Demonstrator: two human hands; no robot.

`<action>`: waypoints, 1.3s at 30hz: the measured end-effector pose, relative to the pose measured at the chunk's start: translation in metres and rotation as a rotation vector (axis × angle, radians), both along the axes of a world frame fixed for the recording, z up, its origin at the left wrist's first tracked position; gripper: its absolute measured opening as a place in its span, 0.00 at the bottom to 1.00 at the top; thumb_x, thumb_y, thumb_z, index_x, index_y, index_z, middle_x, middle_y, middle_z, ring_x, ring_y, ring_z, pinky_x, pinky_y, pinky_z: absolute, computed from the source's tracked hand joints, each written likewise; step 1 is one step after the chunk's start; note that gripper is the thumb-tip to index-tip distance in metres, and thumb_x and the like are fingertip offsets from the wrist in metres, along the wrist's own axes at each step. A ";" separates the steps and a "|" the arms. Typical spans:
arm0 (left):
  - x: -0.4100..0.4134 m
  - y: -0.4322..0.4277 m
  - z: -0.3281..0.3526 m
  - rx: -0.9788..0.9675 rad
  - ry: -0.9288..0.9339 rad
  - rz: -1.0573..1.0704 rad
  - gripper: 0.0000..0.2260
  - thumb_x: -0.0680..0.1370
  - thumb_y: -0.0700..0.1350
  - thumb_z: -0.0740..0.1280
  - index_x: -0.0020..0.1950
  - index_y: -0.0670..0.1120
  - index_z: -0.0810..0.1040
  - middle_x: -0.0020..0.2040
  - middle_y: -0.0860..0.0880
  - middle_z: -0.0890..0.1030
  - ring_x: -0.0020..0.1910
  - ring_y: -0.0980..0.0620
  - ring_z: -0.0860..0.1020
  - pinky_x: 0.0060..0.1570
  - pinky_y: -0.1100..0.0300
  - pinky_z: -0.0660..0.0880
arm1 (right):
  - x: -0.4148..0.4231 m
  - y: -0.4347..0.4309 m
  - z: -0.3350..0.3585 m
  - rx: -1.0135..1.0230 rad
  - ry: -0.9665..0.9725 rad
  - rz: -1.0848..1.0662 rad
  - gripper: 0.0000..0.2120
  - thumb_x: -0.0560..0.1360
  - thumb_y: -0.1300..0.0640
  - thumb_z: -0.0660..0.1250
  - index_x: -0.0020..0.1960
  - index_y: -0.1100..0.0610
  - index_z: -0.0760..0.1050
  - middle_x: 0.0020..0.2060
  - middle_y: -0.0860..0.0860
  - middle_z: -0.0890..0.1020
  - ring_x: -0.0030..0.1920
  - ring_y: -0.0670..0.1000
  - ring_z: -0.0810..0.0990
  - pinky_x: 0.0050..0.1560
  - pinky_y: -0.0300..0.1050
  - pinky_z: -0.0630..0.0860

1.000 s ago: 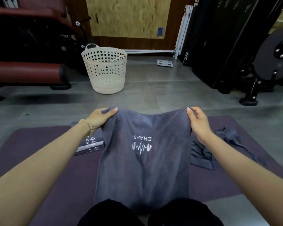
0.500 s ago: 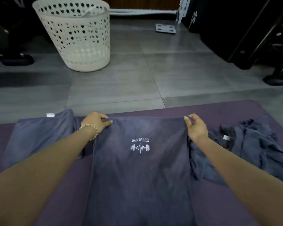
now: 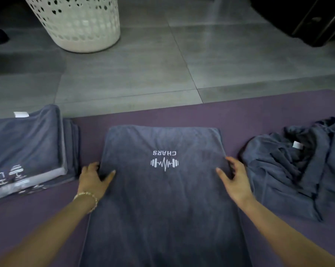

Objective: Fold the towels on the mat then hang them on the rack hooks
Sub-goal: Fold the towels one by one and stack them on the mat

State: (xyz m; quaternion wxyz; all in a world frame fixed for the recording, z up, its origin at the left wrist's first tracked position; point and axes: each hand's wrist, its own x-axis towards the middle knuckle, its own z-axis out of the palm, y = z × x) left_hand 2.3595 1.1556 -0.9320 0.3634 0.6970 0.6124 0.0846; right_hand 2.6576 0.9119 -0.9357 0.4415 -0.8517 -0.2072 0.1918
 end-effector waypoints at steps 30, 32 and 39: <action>-0.122 -0.128 0.026 -0.264 -0.079 0.052 0.13 0.76 0.50 0.68 0.47 0.38 0.79 0.42 0.41 0.82 0.41 0.44 0.79 0.40 0.56 0.74 | -0.094 -0.146 0.018 -0.146 0.314 -0.125 0.17 0.76 0.55 0.68 0.33 0.63 0.75 0.30 0.53 0.81 0.36 0.50 0.79 0.32 0.30 0.73; -0.132 -0.137 0.024 -0.331 -0.071 0.044 0.13 0.76 0.51 0.68 0.45 0.40 0.81 0.41 0.44 0.83 0.41 0.46 0.81 0.38 0.59 0.74 | -0.105 -0.157 0.019 -0.208 0.361 -0.064 0.14 0.74 0.53 0.70 0.35 0.62 0.79 0.31 0.47 0.83 0.33 0.41 0.80 0.33 0.29 0.73; -0.146 -0.153 0.034 -0.335 -0.139 0.030 0.13 0.76 0.51 0.67 0.40 0.43 0.81 0.38 0.48 0.83 0.40 0.51 0.81 0.40 0.61 0.74 | -0.114 -0.157 0.037 -0.107 0.330 0.049 0.06 0.75 0.59 0.69 0.43 0.62 0.80 0.32 0.41 0.84 0.35 0.40 0.82 0.33 0.27 0.73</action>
